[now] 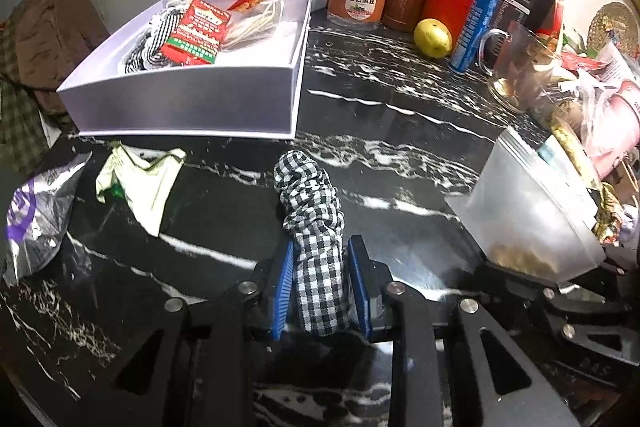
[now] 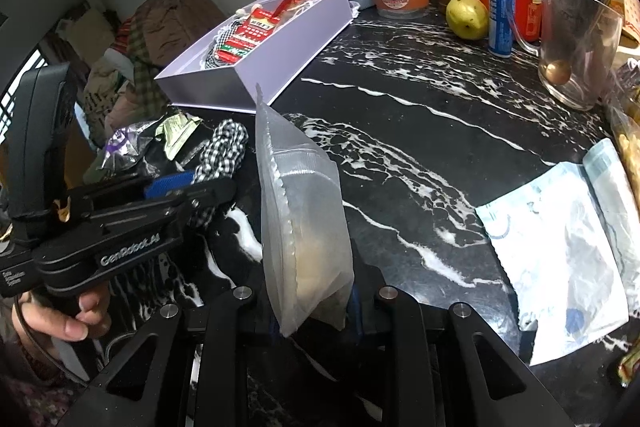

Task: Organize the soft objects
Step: 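Lift the gingham scrunchie and clear bag and carry them over the white box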

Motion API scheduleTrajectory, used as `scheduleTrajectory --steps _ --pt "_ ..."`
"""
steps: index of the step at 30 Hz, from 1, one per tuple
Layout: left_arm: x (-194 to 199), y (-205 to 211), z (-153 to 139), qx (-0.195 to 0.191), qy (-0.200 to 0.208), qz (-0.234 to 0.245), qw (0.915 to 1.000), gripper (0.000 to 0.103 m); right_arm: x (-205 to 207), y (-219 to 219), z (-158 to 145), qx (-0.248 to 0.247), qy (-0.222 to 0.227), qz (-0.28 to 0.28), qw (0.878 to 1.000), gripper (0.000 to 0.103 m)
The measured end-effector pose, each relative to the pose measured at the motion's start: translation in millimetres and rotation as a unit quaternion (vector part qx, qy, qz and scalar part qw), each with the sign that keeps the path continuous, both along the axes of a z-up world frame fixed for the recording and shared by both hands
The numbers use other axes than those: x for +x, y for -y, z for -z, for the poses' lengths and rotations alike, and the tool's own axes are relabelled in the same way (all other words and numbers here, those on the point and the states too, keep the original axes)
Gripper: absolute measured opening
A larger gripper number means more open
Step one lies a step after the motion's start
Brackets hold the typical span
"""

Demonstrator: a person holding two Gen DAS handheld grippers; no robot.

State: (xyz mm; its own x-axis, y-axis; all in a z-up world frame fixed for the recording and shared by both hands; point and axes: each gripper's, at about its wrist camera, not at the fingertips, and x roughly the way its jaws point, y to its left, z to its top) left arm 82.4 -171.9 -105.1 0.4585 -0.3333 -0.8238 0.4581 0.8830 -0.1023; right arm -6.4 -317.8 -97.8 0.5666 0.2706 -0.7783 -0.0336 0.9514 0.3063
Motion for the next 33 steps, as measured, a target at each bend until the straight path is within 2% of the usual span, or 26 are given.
scheduleTrajectory --steps 5,7,9,14,16,22,33 --pt "5 2 1 0.003 0.010 -0.004 0.9999 0.027 3 1 0 0.001 0.001 0.001 1.000 0.028" --pt "5 1 2 -0.008 0.014 -0.004 0.9999 0.027 5 1 -1 -0.001 0.003 0.002 1.000 0.037" --pt "3 1 2 -0.005 0.022 0.004 0.9997 0.026 5 0 -4 -0.002 0.009 0.002 1.000 0.039" --pt "1 1 2 -0.006 0.025 0.016 0.9996 0.021 8 -4 -9 -0.005 0.027 -0.002 1.000 0.039" --pt "-1 1 2 -0.011 0.021 0.021 0.9995 0.021 8 -5 -9 -0.001 0.029 0.000 1.000 0.030" --pt "-12 2 -2 -0.014 0.025 0.038 0.9989 0.021 4 -9 -12 0.000 0.037 -0.002 0.999 0.029" --pt "-32 -5 -29 -0.031 0.056 0.047 0.9968 0.021 -9 -12 -23 0.006 0.049 0.003 0.999 0.029"
